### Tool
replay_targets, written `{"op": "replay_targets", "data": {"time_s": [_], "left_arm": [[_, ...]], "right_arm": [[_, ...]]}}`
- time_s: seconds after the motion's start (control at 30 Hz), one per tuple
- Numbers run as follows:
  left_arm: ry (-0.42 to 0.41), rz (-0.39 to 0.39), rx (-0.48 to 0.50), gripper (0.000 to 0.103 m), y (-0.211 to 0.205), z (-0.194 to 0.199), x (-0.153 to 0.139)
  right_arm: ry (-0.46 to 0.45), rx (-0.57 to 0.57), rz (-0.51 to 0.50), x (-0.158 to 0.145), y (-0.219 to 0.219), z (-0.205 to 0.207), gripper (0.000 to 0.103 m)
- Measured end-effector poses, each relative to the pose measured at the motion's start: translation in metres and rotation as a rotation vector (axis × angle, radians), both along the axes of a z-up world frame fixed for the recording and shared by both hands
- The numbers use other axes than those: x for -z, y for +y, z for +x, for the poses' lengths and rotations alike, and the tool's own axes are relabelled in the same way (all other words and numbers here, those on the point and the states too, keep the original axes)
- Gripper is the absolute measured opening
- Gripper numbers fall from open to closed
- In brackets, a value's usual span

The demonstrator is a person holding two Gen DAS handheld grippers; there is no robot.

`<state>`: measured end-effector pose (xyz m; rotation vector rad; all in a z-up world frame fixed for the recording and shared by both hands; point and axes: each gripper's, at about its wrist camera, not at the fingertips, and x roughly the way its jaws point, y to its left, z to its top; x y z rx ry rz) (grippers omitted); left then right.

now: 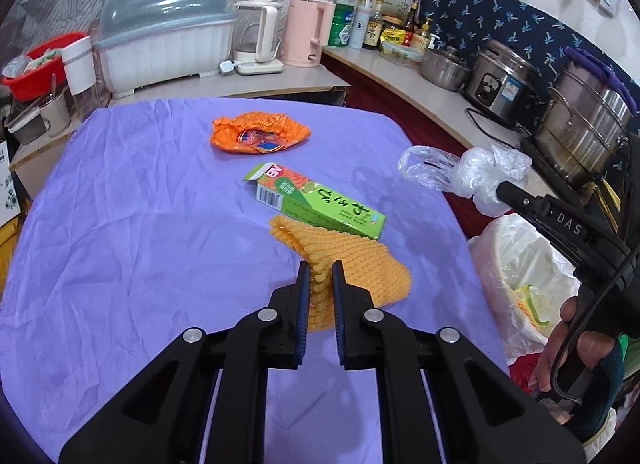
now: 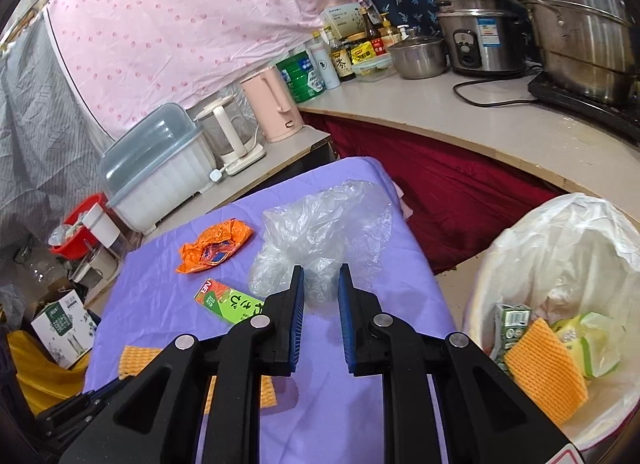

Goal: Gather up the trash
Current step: 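Carry the foam sleeve and plastic bag over the bin with both tools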

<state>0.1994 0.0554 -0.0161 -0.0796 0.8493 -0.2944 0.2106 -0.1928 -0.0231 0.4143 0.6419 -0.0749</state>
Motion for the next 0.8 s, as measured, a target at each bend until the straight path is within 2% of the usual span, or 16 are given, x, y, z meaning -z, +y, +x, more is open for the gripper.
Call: {"op": "replay_targets", "data": {"time_s": [0.37, 0.8], "left_arm": [[-0.077, 0.011, 0.109, 0.01, -0.064, -0.027, -0.037], [-0.105, -0.003, 0.258, 0.01, -0.166, -0.048, -0.055]], "right_arm": [[-0.054, 0.119, -0.019, -0.022, -0.059, -0.068, 0.016], [-0.04, 0.277, -0.016, -0.015, -0.144, -0.13, 0.016]]}}
